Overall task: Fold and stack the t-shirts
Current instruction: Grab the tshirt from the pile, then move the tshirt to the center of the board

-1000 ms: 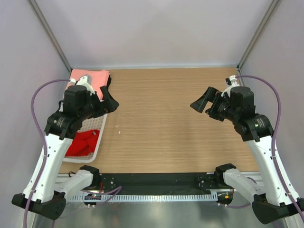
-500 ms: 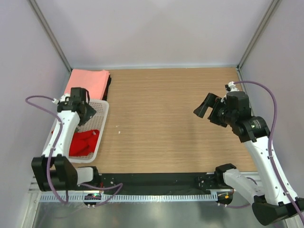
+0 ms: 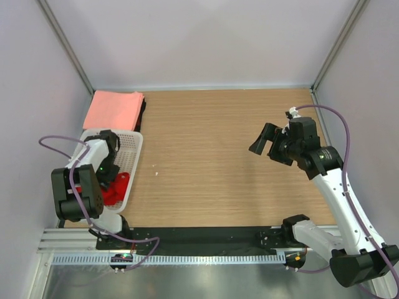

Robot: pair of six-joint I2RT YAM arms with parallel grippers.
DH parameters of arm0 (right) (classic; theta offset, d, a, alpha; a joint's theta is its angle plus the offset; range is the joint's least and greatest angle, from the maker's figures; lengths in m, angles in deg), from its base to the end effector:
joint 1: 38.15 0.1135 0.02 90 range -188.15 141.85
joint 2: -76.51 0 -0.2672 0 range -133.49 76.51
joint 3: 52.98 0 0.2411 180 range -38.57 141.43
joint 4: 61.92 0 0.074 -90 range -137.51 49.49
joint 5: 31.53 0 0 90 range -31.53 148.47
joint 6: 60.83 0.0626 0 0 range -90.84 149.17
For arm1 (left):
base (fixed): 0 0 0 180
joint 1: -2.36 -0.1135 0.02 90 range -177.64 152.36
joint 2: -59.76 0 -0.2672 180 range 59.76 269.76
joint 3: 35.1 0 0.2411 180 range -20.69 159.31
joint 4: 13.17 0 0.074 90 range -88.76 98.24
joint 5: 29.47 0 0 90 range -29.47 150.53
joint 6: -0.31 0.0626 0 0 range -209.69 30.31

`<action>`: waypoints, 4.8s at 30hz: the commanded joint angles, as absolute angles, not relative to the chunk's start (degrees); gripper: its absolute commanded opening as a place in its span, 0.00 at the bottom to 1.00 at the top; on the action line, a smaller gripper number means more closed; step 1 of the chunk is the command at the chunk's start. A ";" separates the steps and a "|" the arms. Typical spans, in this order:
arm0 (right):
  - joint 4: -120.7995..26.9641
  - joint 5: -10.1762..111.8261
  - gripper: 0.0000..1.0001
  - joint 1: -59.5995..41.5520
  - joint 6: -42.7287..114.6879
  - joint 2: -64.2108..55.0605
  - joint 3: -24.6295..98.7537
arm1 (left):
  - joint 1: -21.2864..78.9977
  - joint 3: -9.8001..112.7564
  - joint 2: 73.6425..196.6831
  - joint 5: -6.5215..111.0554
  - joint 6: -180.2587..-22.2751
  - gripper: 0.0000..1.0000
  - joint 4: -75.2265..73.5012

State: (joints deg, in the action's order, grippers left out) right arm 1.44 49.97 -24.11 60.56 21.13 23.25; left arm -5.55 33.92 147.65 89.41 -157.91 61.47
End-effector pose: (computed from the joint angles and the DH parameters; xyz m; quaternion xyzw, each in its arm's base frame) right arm 0.1857 0.0560 0.3274 0.1082 0.9069 0.2176 0.3442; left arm 0.2241 0.0617 0.1740 -0.5908 0.7668 0.2304 0.0996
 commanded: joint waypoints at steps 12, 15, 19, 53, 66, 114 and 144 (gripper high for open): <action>-0.40 50.81 1.00 -23.91 59.40 23.77 28.31 | -5.48 54.69 124.47 93.41 -155.20 0.01 63.32; -0.32 52.83 1.00 -23.91 59.22 23.77 29.36 | -0.21 55.68 115.76 82.71 -148.77 0.00 47.08; 1.35 55.47 1.00 -23.82 59.31 23.24 31.82 | 3.74 57.95 114.24 56.89 -151.01 0.01 25.03; -30.72 50.91 0.68 -24.00 55.27 -19.80 24.78 | 13.52 33.98 148.62 53.58 -139.34 0.68 24.89; -34.60 44.40 0.42 -23.83 57.11 -30.54 29.80 | 31.17 39.52 154.94 47.60 -135.92 0.69 20.84; -2.85 72.39 0.01 -31.03 67.04 4.25 15.33 | 27.93 47.81 148.27 63.86 -125.99 0.12 42.37; -0.05 64.71 0.47 -19.69 56.76 -36.98 61.29 | 36.37 37.93 149.75 36.37 -131.26 0.59 11.62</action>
